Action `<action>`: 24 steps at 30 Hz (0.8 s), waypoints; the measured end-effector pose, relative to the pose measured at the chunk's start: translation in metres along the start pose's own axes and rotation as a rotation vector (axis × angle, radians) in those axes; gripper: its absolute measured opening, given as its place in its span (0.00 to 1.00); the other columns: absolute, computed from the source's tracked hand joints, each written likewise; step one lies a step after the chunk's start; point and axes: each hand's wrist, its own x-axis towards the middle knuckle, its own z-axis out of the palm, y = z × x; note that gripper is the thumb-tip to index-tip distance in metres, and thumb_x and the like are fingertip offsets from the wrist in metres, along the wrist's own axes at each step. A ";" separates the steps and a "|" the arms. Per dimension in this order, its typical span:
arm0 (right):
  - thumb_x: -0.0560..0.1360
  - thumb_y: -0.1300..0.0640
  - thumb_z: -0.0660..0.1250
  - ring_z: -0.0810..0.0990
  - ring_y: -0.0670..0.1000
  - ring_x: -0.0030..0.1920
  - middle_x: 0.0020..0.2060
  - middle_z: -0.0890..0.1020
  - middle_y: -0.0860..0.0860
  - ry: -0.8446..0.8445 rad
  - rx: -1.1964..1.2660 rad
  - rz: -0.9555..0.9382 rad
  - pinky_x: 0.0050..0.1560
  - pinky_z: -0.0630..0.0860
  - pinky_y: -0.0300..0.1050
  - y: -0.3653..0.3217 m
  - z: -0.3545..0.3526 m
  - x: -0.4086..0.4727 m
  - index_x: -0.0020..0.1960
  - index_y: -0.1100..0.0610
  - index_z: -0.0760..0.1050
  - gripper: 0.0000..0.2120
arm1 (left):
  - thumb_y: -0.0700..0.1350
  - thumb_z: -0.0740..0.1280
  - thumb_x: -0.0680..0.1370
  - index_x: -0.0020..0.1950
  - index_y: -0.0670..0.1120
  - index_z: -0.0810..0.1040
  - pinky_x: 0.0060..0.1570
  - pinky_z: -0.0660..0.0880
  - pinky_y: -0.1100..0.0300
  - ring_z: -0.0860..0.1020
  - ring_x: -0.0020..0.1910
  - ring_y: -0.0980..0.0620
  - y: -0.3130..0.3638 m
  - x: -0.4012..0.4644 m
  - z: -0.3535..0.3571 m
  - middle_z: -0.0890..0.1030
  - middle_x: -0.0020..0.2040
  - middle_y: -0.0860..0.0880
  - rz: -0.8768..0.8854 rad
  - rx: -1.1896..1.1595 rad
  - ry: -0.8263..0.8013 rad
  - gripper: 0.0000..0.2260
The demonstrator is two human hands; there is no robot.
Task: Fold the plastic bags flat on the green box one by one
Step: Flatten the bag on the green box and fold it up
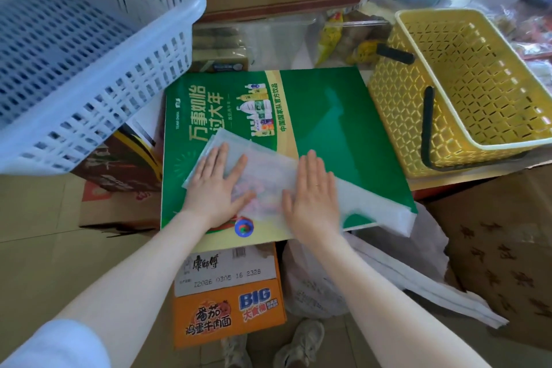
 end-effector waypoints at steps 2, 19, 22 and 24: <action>0.78 0.43 0.41 0.38 0.54 0.75 0.76 0.39 0.55 -0.036 0.008 -0.091 0.72 0.34 0.48 -0.031 0.008 0.012 0.76 0.60 0.38 0.32 | 0.68 0.29 0.68 0.73 0.56 0.39 0.69 0.33 0.55 0.39 0.75 0.46 -0.003 0.000 0.003 0.39 0.75 0.43 0.012 -0.019 0.038 0.35; 0.81 0.49 0.53 0.62 0.60 0.70 0.72 0.62 0.59 -0.063 -0.011 0.187 0.67 0.60 0.56 0.120 -0.029 -0.030 0.72 0.59 0.62 0.23 | 0.65 0.40 0.73 0.74 0.43 0.58 0.71 0.39 0.53 0.50 0.75 0.43 0.016 -0.009 -0.009 0.52 0.76 0.41 -0.004 -0.052 0.089 0.37; 0.78 0.55 0.58 0.69 0.62 0.60 0.62 0.71 0.60 -0.059 0.061 0.234 0.57 0.69 0.55 0.126 -0.044 -0.020 0.63 0.60 0.70 0.16 | 0.67 0.41 0.75 0.71 0.42 0.65 0.70 0.44 0.55 0.57 0.73 0.43 0.058 -0.028 -0.013 0.59 0.74 0.42 0.181 -0.173 0.082 0.38; 0.77 0.56 0.60 0.69 0.61 0.58 0.59 0.72 0.60 -0.127 0.095 0.271 0.56 0.69 0.53 0.130 -0.047 -0.018 0.60 0.60 0.71 0.13 | 0.68 0.48 0.72 0.72 0.44 0.62 0.70 0.47 0.53 0.59 0.73 0.45 0.088 -0.044 -0.005 0.59 0.74 0.44 0.314 -0.169 -0.013 0.38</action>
